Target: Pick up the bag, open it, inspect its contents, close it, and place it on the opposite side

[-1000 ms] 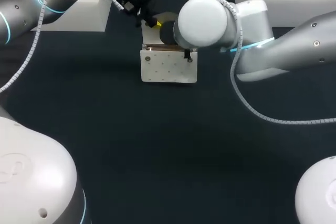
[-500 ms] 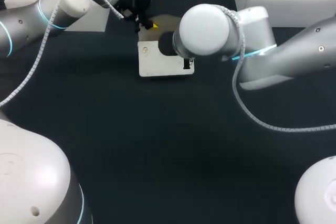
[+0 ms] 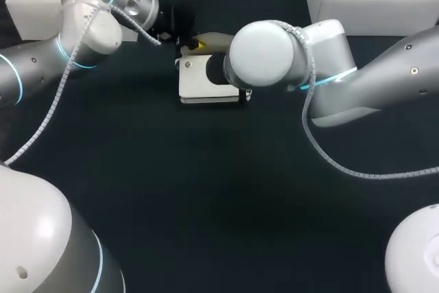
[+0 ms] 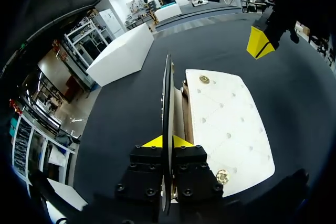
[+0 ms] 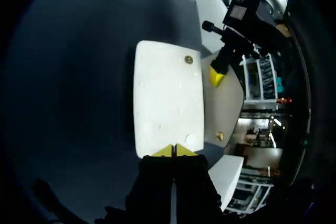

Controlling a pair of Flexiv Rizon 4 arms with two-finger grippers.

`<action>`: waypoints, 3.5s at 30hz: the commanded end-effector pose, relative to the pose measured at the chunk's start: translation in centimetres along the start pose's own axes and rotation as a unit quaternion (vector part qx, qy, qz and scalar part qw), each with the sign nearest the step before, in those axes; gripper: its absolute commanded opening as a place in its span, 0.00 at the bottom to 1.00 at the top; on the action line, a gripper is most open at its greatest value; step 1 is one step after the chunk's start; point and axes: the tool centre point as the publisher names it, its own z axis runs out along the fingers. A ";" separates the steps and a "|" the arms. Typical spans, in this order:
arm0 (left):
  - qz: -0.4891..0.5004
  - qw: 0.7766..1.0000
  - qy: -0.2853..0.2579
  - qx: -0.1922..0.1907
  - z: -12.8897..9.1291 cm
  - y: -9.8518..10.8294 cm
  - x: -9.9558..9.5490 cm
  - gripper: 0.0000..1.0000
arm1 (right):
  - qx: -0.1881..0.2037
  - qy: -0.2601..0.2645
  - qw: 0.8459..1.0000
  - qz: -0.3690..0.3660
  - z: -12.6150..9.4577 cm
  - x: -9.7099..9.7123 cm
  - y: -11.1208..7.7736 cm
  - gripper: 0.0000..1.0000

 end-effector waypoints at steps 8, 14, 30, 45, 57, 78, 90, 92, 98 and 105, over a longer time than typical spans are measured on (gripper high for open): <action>0.015 1.000 -0.013 0.009 0.6 0.6 0.5 0.00 | -0.029 0.044 0.999 0.006 1.1 1.2 0.8 0.00; 0.015 1.000 -0.013 0.009 0.6 0.6 0.5 0.00 | -0.029 0.044 0.999 0.006 1.1 1.2 0.8 0.00; 0.007 1.000 -0.017 0.004 1.9 2.1 0.8 0.00 | -0.012 0.017 1.000 -0.018 1.0 3.8 2.1 0.00; 0.021 1.000 0.002 -0.002 2.3 1.8 1.8 0.00 | -0.001 0.007 1.000 -0.013 2.1 5.5 1.9 0.36; 0.017 1.000 0.016 -0.010 2.3 1.8 2.7 0.00 | -0.008 0.009 1.000 0.001 3.8 5.9 1.3 0.39; 0.016 0.999 0.030 -0.012 2.6 2.2 3.4 0.00 | -0.011 -0.003 1.000 0.023 6.0 5.6 1.1 0.29; 0.020 0.999 0.038 -0.013 2.8 2.2 3.5 0.00 | -0.010 -0.017 0.999 0.034 6.3 5.5 0.8 0.25; 0.021 0.999 0.040 -0.014 2.9 2.3 3.5 0.00 | -0.011 -0.022 0.999 0.034 6.1 5.4 0.8 0.25; 0.021 0.999 0.044 -0.017 3.1 2.5 3.6 0.00 | -0.012 -0.032 0.999 0.036 5.6 5.3 0.7 0.26; 0.021 0.999 0.047 -0.017 3.2 2.5 3.6 0.00 | -0.014 -0.035 0.999 0.034 5.7 5.2 0.9 0.06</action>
